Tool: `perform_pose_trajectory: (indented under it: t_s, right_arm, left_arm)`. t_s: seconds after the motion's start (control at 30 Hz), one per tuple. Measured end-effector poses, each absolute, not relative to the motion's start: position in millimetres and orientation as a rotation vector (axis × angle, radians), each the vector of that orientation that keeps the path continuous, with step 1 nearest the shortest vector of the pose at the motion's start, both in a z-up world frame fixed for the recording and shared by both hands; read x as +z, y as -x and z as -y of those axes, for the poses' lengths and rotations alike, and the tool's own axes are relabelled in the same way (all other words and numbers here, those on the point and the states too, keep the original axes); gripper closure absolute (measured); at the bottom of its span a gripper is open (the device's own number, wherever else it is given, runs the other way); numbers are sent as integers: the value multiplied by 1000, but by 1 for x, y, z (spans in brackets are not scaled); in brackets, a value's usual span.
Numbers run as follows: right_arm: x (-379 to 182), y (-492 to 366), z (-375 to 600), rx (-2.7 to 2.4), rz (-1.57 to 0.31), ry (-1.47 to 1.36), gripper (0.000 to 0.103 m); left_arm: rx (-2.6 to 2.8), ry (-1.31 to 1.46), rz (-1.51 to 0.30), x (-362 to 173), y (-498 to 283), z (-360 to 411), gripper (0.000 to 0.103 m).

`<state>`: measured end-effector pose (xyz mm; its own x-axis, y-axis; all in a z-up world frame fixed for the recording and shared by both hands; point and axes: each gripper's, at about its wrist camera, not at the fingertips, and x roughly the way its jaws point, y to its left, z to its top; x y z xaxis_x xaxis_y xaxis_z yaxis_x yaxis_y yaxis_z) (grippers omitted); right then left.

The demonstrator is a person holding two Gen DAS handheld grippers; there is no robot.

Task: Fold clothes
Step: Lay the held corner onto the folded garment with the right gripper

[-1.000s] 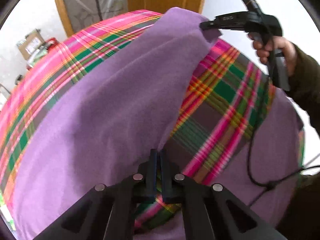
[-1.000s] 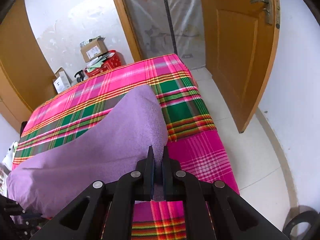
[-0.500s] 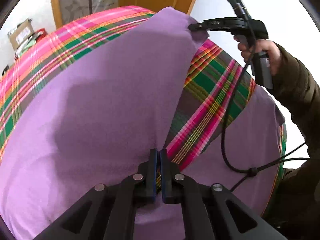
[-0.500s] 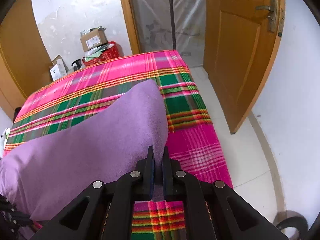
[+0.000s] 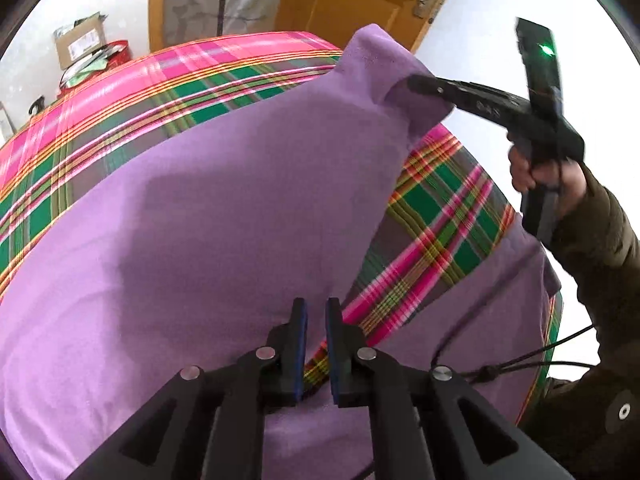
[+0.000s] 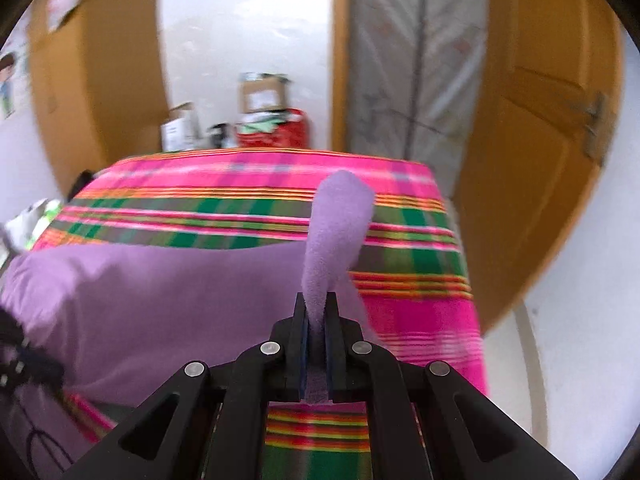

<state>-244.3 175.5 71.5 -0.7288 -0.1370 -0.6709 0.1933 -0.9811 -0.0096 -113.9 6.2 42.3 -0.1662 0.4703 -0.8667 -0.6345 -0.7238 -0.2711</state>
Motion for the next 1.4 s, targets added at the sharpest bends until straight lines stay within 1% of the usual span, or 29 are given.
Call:
perform_pose_trajectory:
  t_s: [0.23, 0.37, 0.4, 0.47, 0.53, 0.67, 0.8, 0.93, 0.97, 1.03, 1.13, 1.27, 1.3, 1.33, 1.37, 1.4]
  right_arm:
    - [55, 233, -139, -2576, -170, -1064, 96]
    - [45, 229, -127, -2484, -150, -1121, 91]
    - [43, 229, -126, -2475, -146, -1131, 87]
    - [46, 226, -127, -2450, -120, -1139, 84]
    - [55, 221, -134, -2401, -52, -1120, 74]
    - [71, 217, -148, -2460, -45, -1080, 74]
    - [72, 232, -182, -2601, 75, -1133, 73]
    - [47, 245, -213, -2570, 330, -1268, 72]
    - [45, 246, -217, -2564, 363, -1277, 72]
    - [37, 252, -223, -2535, 465, -1292, 64]
    - [28, 260, -225, -2463, 593, -1315, 60]
    - [25, 262, -221, -2446, 655, -1297, 61]
    - [24, 263, -221, -2449, 658, -1286, 66]
    - [26, 262, -221, -2461, 660, -1269, 81]
    - [27, 261, -222, -2472, 661, -1251, 87]
    - [28, 260, -222, -2484, 663, -1233, 90]
  left_arm:
    - [1972, 1423, -126, 32, 130, -2, 94]
    - [1966, 1439, -100, 27, 135, -3, 93]
    - [1963, 1440, -99, 26, 136, -3, 93]
    - [1961, 1441, -98, 25, 137, -4, 93]
    - [1959, 1445, -96, 23, 139, -7, 93]
    - [1957, 1444, -81, 21, 142, -4, 93]
    - [1955, 1443, -82, 20, 143, -4, 92]
    - [1950, 1439, -86, 20, 144, -4, 90]
    - [1948, 1437, -85, 20, 144, -4, 90]
    - [1944, 1434, -84, 20, 146, -5, 89]
    - [1940, 1433, -71, 20, 149, -7, 89]
    - [1937, 1437, -72, 18, 151, -10, 89]
    - [1937, 1437, -71, 18, 151, -10, 89]
    - [1936, 1437, -71, 19, 151, -11, 89]
    - [1937, 1437, -72, 19, 151, -11, 89]
    - [1937, 1436, -73, 19, 152, -12, 89]
